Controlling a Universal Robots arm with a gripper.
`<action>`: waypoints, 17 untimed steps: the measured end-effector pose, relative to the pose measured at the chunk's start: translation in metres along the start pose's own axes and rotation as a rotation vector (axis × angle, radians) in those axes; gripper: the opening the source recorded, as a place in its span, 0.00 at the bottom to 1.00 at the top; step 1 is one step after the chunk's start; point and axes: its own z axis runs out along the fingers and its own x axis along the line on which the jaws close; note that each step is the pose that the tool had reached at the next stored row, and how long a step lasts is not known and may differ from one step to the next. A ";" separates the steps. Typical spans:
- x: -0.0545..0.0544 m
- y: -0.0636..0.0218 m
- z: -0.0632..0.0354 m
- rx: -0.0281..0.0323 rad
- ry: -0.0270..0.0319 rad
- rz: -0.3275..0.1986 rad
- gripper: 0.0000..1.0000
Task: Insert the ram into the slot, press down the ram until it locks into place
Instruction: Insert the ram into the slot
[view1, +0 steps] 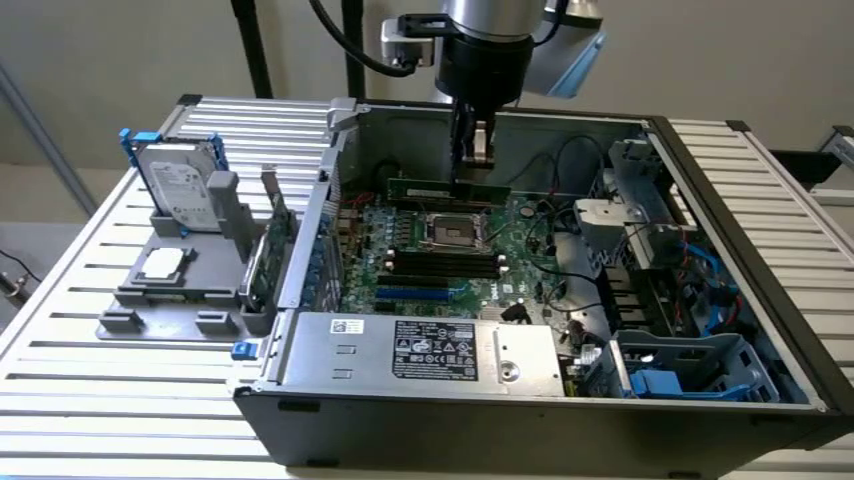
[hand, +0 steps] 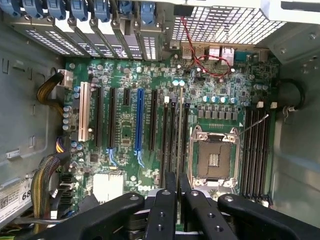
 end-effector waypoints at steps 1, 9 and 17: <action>0.000 -0.0003 0.0018 0.0000 0.0000 0.000 0.13; 0.000 -0.0032 0.0163 0.0000 0.0000 0.000 0.13; 0.001 -0.0056 0.0308 0.0000 -0.0001 0.000 0.13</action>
